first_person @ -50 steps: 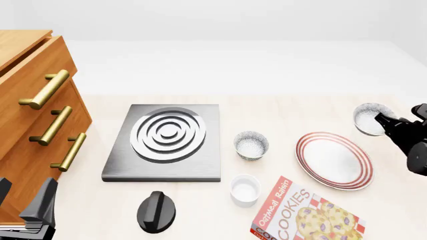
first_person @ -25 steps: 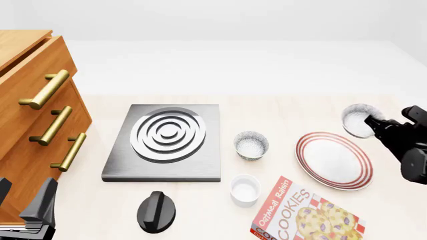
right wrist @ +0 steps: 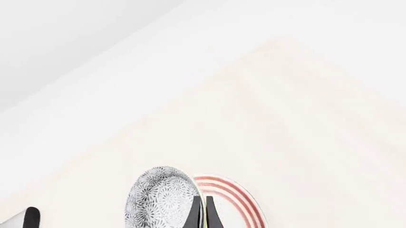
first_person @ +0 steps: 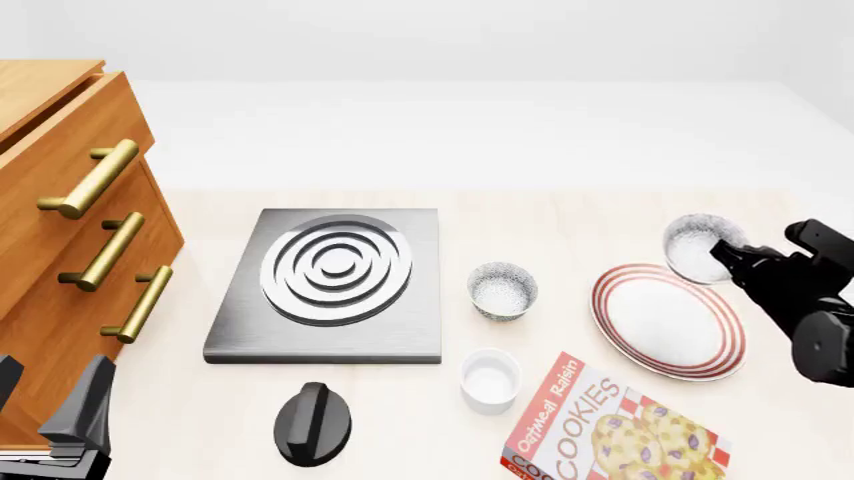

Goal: Pick the akita bowl next to the plate and place it on the plate.

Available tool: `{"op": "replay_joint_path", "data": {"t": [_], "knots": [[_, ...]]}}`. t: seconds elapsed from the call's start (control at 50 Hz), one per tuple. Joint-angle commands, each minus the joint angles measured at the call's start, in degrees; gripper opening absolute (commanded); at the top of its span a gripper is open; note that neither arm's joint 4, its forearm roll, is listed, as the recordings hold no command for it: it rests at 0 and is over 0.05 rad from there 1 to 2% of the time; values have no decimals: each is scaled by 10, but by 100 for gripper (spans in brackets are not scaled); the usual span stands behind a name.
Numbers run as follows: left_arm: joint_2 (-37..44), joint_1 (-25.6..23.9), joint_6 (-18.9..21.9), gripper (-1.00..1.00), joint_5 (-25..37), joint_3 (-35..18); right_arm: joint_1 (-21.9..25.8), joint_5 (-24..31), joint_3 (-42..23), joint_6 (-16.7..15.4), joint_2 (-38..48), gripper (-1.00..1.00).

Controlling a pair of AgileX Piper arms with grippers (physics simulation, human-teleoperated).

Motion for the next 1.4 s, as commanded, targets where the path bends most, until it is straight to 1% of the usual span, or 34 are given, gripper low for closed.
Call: {"op": "replay_joint_path", "data": {"t": [0.02,0.3,0.76,1.4], "knots": [[0,0,0,100,0,0,17,-1,17,0,-21,-100],[0,0,0,100,0,0,29,-16,32,-4,-14,-100],[0,0,0,100,0,0,41,-59,46,-13,40,-100],[0,0,0,100,0,0,36,-88,41,-23,98,-100]]}}
